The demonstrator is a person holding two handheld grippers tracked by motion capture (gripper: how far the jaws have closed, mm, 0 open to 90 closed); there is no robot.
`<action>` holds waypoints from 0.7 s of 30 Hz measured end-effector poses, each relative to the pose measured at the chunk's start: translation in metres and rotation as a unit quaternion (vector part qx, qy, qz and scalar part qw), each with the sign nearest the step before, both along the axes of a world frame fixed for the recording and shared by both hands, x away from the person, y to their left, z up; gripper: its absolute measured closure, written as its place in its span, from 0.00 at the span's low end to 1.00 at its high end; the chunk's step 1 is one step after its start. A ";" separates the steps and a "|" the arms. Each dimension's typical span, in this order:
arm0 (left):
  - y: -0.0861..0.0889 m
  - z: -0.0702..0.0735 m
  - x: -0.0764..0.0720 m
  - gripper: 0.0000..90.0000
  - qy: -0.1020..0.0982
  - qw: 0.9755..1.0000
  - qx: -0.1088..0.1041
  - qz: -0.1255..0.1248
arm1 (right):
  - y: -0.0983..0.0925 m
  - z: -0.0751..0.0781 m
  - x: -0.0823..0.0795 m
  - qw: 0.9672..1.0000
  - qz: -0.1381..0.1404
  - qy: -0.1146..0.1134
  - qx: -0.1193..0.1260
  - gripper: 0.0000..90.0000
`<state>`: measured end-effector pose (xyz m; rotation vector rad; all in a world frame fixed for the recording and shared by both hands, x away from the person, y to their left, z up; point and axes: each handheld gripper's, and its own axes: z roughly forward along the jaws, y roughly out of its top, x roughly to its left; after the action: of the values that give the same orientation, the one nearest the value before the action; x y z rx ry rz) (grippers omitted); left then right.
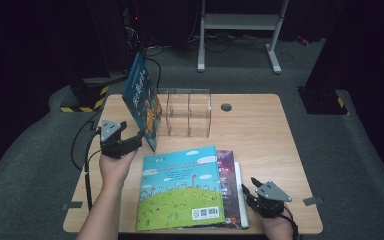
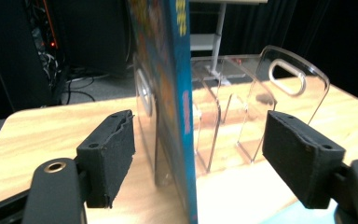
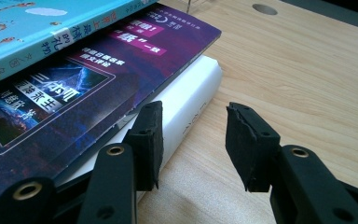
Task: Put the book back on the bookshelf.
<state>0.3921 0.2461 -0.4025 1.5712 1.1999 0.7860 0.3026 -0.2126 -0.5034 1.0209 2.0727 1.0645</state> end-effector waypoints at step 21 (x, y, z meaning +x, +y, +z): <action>0.016 -0.055 -0.043 0.24 0.090 0.995 -0.010 -0.029 | 0.001 0.002 0.001 1.000 0.004 0.008 0.001 0.62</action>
<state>0.3492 0.2619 -0.4573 1.6811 1.2818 0.6031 0.3035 -0.2118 -0.5016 1.0279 2.0903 1.0661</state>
